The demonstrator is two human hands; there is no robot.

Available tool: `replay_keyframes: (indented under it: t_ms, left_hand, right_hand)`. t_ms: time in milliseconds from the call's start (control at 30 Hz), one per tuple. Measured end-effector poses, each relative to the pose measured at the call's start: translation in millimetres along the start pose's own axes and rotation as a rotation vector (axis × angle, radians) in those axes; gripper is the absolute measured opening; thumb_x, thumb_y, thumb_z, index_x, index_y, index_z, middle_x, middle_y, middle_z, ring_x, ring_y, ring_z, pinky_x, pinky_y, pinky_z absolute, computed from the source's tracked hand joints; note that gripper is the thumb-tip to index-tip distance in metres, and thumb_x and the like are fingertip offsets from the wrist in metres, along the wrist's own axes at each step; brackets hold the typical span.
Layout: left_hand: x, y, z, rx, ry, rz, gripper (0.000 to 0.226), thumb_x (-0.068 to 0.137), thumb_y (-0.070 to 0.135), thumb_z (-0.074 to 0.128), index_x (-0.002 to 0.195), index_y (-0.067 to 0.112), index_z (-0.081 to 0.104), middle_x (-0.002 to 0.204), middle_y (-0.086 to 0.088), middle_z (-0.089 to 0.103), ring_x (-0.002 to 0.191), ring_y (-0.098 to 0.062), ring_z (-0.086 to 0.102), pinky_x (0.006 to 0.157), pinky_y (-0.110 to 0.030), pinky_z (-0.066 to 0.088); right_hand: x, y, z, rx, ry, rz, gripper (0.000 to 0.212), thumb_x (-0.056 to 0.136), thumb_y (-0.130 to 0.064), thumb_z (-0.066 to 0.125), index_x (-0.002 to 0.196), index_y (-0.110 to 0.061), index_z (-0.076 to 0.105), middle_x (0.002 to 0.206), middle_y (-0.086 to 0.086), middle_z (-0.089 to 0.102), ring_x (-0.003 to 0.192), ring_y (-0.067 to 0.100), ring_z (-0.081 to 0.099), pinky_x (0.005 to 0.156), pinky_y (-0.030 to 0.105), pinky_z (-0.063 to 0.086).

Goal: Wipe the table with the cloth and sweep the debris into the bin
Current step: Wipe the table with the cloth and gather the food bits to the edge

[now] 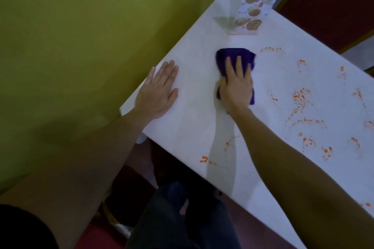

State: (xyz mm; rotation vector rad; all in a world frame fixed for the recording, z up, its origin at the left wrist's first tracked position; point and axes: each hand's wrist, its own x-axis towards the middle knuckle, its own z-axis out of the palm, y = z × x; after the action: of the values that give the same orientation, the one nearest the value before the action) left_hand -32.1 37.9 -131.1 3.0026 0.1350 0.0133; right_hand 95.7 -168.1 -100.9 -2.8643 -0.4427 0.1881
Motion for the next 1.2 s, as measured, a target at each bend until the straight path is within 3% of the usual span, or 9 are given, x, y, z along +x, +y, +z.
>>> replay_keyframes:
  t_ms: [133, 200, 433, 600, 733, 900, 1033, 1200]
  left_hand:
    - [8, 0, -2, -0.020, -0.030, 0.021, 0.064, 0.102, 0.040, 0.018, 0.157, 0.006, 0.016, 0.164, -0.011, 0.015, 0.152, -0.024, 0.014, 0.124, -0.046, 0.012]
    - [22, 5, -4, -0.044, -0.040, 0.041, 0.065, 0.102, 0.041, 0.016, 0.156, 0.005, 0.016, 0.164, -0.012, 0.014, 0.152, -0.025, 0.013, 0.124, -0.045, 0.011]
    - [96, 65, -7, -0.070, -0.067, 0.132, 0.068, 0.099, 0.042, 0.011, 0.157, 0.006, 0.010, 0.166, -0.010, 0.008, 0.153, -0.023, 0.006, 0.125, -0.041, 0.005]
    - [117, 86, 3, -0.032, -0.068, 0.152, 0.071, 0.097, 0.045, 0.010, 0.157, 0.006, 0.013, 0.165, -0.009, 0.011, 0.153, -0.022, 0.010, 0.124, -0.043, 0.008]
    - [117, 84, 10, -0.014, -0.042, 0.157, 0.070, 0.098, 0.045, 0.015, 0.157, 0.007, 0.016, 0.165, -0.010, 0.015, 0.152, -0.023, 0.014, 0.124, -0.045, 0.011]
    - [120, 83, 12, -0.003, -0.029, 0.165, 0.070, 0.098, 0.046, 0.017, 0.157, 0.007, 0.016, 0.164, -0.010, 0.016, 0.152, -0.023, 0.014, 0.124, -0.045, 0.013]
    - [118, 84, 10, 0.009, -0.028, 0.167, 0.070, 0.099, 0.046, 0.017, 0.157, 0.007, 0.016, 0.164, -0.010, 0.016, 0.152, -0.023, 0.014, 0.124, -0.044, 0.012]
    - [119, 85, 10, 0.014, -0.010, 0.167, 0.069, 0.099, 0.045, 0.022, 0.156, 0.006, 0.020, 0.164, -0.010, 0.019, 0.152, -0.024, 0.018, 0.123, -0.045, 0.014]
  right_hand:
    - [-35, -12, 10, -0.012, -0.021, -0.230, 0.053, 0.099, -0.029, 0.041, 0.152, -0.027, 0.031, 0.161, 0.004, 0.024, 0.148, 0.034, 0.016, 0.114, 0.049, 0.028]
    - [-60, 2, 11, 0.004, -0.006, -0.234, 0.051, 0.100, -0.028, 0.042, 0.151, -0.025, 0.034, 0.160, 0.003, 0.025, 0.148, 0.032, 0.017, 0.114, 0.047, 0.028]
    - [-91, 89, -9, -0.008, 0.067, 0.024, 0.054, 0.098, -0.034, 0.034, 0.152, -0.026, 0.031, 0.161, -0.001, 0.023, 0.150, 0.028, 0.014, 0.116, 0.047, 0.025]
    - [-58, 146, -27, -0.031, 0.100, 0.245, 0.055, 0.099, -0.029, 0.034, 0.153, -0.025, 0.026, 0.162, 0.003, 0.018, 0.149, 0.032, 0.010, 0.120, 0.050, 0.017]
    - [-7, 147, -34, 0.005, 0.129, 0.363, 0.056, 0.101, -0.029, 0.034, 0.154, -0.030, 0.020, 0.163, 0.003, 0.014, 0.150, 0.033, 0.007, 0.120, 0.049, 0.016]
    - [23, 100, -24, 0.013, 0.117, 0.166, 0.054, 0.099, -0.033, 0.034, 0.152, -0.032, 0.027, 0.162, 0.000, 0.021, 0.150, 0.032, 0.011, 0.118, 0.047, 0.022]
    - [-26, 79, -7, 0.020, 0.110, -0.068, 0.051, 0.098, -0.032, 0.036, 0.149, -0.027, 0.038, 0.158, 0.001, 0.030, 0.148, 0.032, 0.019, 0.115, 0.046, 0.026]
    - [-77, 132, -19, 0.003, 0.126, -0.027, 0.054, 0.094, -0.032, 0.037, 0.147, -0.024, 0.042, 0.157, 0.001, 0.032, 0.148, 0.030, 0.021, 0.114, 0.045, 0.029]
